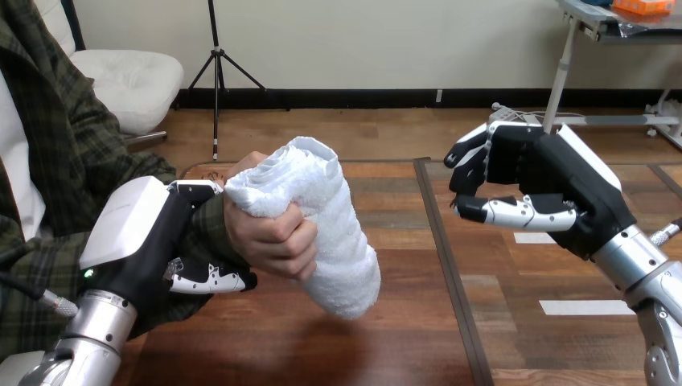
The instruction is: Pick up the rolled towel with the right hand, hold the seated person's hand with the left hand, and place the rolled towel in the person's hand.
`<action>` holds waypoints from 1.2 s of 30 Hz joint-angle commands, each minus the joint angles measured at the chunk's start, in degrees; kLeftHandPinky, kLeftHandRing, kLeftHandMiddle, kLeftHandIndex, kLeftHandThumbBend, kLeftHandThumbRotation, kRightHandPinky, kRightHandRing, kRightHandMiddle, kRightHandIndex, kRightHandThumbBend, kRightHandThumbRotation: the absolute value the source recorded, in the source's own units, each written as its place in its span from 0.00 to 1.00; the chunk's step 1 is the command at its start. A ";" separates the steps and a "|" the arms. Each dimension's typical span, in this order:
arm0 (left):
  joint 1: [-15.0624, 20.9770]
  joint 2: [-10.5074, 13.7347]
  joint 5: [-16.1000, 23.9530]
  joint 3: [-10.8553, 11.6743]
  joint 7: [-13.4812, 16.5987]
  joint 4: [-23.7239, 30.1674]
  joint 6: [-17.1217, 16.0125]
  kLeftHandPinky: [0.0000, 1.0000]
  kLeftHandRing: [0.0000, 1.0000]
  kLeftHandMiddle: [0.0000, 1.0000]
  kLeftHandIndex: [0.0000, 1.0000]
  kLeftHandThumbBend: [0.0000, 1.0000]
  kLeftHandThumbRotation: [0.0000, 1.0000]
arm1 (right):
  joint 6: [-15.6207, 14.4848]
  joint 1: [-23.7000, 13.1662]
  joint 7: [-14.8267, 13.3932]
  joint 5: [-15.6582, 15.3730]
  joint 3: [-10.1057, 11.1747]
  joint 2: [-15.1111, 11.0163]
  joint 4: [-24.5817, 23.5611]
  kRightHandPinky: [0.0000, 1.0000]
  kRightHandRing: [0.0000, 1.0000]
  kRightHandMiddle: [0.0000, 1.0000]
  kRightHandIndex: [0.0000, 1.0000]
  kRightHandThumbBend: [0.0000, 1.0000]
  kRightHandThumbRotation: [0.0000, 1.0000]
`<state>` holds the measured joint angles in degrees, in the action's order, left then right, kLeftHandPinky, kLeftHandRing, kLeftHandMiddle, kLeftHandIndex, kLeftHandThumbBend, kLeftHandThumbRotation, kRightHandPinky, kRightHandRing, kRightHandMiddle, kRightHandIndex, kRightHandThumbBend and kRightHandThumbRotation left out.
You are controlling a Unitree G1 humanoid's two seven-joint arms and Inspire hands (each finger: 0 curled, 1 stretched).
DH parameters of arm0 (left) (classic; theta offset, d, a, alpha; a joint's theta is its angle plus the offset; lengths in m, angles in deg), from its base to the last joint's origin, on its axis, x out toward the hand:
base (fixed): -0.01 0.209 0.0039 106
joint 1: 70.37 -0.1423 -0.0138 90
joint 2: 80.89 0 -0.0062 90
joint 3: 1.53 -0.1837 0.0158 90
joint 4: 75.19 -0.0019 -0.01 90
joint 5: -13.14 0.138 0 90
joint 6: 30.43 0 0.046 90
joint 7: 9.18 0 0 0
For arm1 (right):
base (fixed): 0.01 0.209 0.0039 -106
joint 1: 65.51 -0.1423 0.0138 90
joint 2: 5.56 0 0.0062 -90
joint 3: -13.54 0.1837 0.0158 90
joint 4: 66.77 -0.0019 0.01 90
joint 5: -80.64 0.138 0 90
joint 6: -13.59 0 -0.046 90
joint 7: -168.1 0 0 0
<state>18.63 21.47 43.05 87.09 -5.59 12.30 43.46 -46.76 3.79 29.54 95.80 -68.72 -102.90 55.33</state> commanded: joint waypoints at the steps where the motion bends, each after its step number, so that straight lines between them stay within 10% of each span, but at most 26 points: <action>1: 4.99 -0.49 -0.64 -0.92 0.05 0.71 -2.37 0.40 0.44 0.49 0.49 0.95 0.00 | 1.96 -1.88 0.39 1.60 1.74 -0.41 -1.18 0.37 0.41 0.48 0.54 0.81 0.28; 36: 5.65 -0.53 -0.29 -0.75 0.31 -0.59 -3.27 0.40 0.45 0.50 0.50 0.94 0.00 | 4.91 -2.69 4.35 2.72 2.51 0.00 4.56 0.37 0.43 0.50 0.55 0.86 0.36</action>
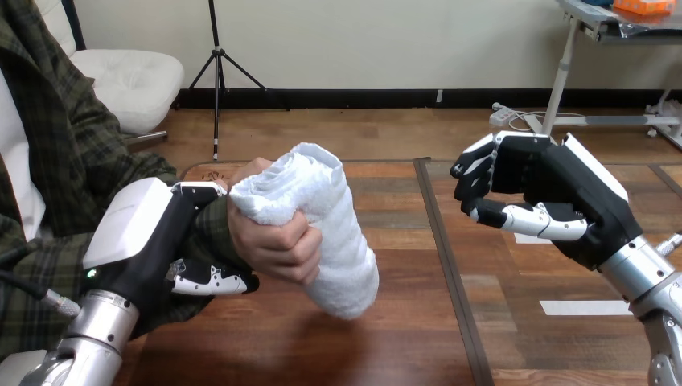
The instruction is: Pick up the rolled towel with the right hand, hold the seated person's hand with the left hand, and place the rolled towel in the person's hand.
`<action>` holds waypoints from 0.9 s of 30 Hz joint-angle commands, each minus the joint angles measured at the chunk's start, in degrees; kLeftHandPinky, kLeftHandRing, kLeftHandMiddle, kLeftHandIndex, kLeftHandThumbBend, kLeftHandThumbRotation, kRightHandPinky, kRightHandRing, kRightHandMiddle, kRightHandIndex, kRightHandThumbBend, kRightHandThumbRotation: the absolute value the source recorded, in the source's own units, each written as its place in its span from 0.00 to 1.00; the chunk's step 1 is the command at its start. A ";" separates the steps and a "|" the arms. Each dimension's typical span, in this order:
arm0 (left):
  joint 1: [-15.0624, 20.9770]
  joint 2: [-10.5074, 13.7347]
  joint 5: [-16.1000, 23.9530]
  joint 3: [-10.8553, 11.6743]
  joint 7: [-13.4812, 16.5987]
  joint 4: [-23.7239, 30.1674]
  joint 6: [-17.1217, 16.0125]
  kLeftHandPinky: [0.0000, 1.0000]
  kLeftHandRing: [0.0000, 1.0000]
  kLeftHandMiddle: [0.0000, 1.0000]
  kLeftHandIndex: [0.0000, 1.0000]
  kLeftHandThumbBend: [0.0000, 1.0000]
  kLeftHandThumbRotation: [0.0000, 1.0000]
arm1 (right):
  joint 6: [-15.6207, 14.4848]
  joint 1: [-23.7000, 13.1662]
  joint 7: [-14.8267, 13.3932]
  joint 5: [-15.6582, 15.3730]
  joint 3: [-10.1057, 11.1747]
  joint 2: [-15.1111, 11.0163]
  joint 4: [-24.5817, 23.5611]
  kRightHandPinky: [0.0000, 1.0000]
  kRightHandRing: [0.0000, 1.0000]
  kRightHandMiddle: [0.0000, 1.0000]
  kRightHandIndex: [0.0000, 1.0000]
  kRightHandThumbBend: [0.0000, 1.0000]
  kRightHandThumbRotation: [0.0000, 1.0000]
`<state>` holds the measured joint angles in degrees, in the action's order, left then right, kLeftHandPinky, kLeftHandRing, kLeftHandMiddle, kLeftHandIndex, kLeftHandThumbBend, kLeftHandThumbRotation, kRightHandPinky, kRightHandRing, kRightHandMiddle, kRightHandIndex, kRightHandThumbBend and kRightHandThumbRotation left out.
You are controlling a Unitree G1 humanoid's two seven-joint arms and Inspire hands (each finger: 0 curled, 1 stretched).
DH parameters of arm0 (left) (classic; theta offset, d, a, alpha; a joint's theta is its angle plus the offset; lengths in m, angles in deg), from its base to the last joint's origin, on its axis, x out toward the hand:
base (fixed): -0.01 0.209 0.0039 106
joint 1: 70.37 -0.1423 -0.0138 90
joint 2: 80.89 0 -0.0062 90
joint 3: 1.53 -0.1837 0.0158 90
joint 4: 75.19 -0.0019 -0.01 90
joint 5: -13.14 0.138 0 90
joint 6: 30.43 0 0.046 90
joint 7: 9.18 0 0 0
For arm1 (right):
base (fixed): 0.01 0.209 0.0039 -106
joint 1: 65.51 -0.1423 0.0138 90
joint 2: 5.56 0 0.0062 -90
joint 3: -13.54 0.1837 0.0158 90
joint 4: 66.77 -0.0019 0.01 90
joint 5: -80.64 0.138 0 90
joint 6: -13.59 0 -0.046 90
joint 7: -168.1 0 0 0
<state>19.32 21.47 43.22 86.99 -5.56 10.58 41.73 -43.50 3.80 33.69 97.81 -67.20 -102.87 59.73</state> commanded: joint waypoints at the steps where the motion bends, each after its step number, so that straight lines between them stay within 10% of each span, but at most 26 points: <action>1: 4.93 -0.54 -0.42 -0.65 0.30 1.17 -1.51 0.41 0.45 0.50 0.50 0.94 0.00 | 1.81 -2.72 0.40 0.79 1.03 -0.03 0.35 0.37 0.43 0.50 0.55 0.85 0.36; 27: 4.83 -0.25 0.18 -0.70 0.83 0.45 -1.94 0.40 0.45 0.50 0.50 0.94 0.00 | 2.78 -2.39 0.62 -0.23 0.56 -0.35 1.52 0.38 0.43 0.50 0.55 0.85 0.35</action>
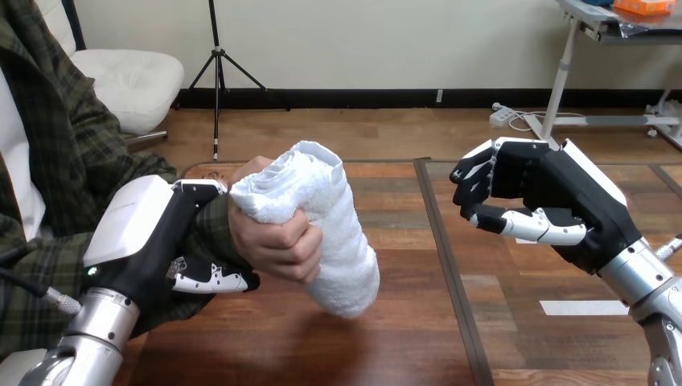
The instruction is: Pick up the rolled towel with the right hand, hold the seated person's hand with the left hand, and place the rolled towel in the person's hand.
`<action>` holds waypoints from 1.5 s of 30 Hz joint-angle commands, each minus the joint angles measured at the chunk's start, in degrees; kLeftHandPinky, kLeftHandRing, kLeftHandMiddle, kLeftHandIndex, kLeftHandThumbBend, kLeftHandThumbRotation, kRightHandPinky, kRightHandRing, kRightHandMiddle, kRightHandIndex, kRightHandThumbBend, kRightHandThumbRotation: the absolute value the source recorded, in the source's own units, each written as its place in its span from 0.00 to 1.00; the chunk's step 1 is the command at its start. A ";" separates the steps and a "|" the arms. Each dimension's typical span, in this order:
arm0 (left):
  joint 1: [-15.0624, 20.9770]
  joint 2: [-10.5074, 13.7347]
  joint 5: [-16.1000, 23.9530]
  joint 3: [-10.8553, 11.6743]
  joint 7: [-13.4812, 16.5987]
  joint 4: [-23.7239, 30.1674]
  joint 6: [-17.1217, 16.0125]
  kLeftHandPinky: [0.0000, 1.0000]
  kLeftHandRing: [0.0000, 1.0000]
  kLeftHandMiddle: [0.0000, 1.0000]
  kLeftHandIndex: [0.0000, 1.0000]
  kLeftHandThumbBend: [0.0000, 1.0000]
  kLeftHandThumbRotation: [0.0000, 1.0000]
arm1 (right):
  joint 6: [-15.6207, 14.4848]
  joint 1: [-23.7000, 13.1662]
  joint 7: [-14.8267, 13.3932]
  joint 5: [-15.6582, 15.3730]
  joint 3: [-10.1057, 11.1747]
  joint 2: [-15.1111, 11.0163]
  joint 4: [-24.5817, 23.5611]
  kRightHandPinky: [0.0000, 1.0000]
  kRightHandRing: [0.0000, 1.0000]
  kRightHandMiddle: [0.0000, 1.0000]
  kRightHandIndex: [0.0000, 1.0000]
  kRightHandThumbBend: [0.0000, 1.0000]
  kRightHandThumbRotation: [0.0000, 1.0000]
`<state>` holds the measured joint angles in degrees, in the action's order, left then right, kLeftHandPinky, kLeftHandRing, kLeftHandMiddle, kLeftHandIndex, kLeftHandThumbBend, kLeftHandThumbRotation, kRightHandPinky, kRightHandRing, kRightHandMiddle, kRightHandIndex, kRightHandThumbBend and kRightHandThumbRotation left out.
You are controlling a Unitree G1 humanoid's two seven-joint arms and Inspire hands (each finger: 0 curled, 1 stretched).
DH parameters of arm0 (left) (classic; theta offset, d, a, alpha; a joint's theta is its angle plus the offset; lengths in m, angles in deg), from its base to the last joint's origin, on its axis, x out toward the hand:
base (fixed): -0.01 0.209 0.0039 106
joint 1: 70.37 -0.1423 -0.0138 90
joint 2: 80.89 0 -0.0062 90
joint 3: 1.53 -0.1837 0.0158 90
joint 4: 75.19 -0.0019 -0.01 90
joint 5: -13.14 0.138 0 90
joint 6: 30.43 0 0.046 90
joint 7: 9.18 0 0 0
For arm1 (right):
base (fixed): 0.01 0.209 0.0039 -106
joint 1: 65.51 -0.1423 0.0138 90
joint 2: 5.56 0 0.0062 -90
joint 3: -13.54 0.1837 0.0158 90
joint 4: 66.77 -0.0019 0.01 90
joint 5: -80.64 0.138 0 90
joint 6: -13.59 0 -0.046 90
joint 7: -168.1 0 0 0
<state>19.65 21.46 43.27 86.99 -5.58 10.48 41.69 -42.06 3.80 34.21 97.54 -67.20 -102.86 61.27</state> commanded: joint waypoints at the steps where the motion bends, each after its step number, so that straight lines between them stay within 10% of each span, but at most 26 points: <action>1: 4.47 -0.28 0.12 -0.67 0.83 0.64 -1.82 0.40 0.45 0.50 0.50 0.94 0.00 | 1.36 -2.38 0.04 0.00 0.56 -0.36 -0.04 0.38 0.43 0.50 0.55 0.85 0.35; 45: 3.72 0.26 -0.61 0.23 0.69 0.63 -2.27 0.40 0.45 0.50 0.49 0.94 0.00 | 2.71 -1.55 2.06 0.58 0.53 0.06 -0.73 0.39 0.44 0.51 0.55 0.81 0.29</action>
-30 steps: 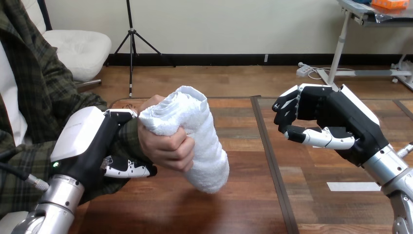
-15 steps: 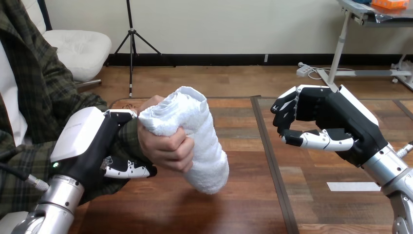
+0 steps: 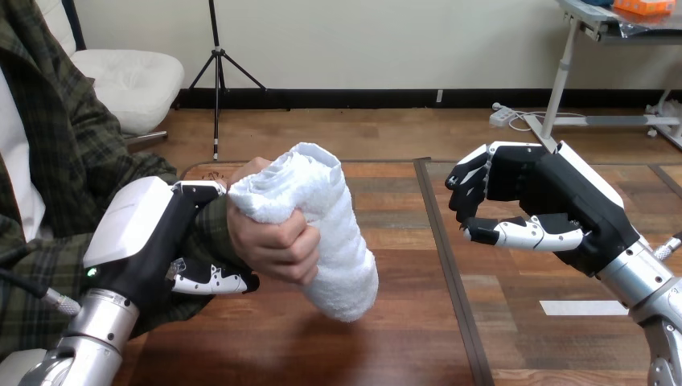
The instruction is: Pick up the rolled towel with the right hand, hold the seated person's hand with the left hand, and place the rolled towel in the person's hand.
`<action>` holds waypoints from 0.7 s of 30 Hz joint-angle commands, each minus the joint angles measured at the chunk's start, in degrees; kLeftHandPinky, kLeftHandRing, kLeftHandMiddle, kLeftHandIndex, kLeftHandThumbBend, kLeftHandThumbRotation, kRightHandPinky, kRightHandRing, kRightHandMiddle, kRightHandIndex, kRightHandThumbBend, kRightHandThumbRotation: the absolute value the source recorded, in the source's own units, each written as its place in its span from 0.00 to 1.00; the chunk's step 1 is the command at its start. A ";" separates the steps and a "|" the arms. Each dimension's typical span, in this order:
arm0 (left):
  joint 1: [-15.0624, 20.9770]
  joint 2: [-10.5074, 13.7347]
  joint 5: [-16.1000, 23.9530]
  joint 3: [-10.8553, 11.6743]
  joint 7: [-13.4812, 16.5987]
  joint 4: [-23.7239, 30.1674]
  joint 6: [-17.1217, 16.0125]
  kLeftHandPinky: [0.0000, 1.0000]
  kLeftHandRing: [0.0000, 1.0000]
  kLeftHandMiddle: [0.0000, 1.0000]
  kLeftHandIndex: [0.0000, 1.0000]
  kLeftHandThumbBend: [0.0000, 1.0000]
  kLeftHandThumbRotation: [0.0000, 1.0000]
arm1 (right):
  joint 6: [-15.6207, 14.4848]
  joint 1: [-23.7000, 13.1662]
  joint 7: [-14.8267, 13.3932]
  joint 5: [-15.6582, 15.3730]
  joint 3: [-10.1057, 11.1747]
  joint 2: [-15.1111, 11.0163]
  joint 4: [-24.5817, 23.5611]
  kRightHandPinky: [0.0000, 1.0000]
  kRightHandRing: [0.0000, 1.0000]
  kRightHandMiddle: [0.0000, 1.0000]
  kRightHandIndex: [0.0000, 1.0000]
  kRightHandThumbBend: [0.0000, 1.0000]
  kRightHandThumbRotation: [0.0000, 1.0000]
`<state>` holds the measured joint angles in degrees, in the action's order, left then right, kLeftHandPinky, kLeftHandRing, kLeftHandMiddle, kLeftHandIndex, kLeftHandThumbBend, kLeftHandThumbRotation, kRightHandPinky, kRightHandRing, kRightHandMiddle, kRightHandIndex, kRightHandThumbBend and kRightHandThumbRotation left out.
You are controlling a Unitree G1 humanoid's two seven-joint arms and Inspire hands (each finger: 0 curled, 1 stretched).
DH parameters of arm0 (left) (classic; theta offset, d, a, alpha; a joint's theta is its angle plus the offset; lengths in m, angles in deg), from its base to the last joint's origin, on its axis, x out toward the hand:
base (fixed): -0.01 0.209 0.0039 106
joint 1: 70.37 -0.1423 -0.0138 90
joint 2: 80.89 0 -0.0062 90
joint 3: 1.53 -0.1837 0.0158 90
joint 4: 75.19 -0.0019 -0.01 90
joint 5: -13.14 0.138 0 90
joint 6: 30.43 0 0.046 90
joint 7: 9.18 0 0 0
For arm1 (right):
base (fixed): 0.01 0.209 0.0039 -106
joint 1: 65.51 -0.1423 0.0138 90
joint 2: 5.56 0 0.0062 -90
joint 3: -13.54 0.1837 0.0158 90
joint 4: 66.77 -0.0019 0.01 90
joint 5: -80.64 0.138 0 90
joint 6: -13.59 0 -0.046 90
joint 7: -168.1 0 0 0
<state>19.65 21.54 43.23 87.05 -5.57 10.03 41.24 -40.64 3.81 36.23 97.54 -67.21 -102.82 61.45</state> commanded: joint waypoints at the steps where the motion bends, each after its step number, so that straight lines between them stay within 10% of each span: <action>1: 3.70 0.22 -0.54 0.16 0.70 1.07 -1.85 0.40 0.45 0.50 0.49 0.94 0.00 | 1.29 -1.53 -0.02 0.54 0.54 0.03 -0.90 0.39 0.44 0.51 0.55 0.82 0.29; 12: 3.67 0.53 -0.37 0.28 1.24 -0.02 -2.55 0.44 0.48 0.53 0.53 0.96 0.00 | 1.29 -1.13 -0.07 0.69 0.57 0.23 -1.16 0.40 0.44 0.50 0.55 0.83 0.31; 21: 2.45 1.38 2.05 0.29 -0.16 3.30 0.13 0.62 0.70 0.76 0.80 1.00 0.16 | 1.50 -0.83 0.00 0.57 0.38 0.36 -1.48 0.40 0.44 0.50 0.55 0.83 0.32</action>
<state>19.64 21.85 44.33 87.10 -5.55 9.91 40.92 -40.34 3.88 36.32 97.62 -67.21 -102.63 61.45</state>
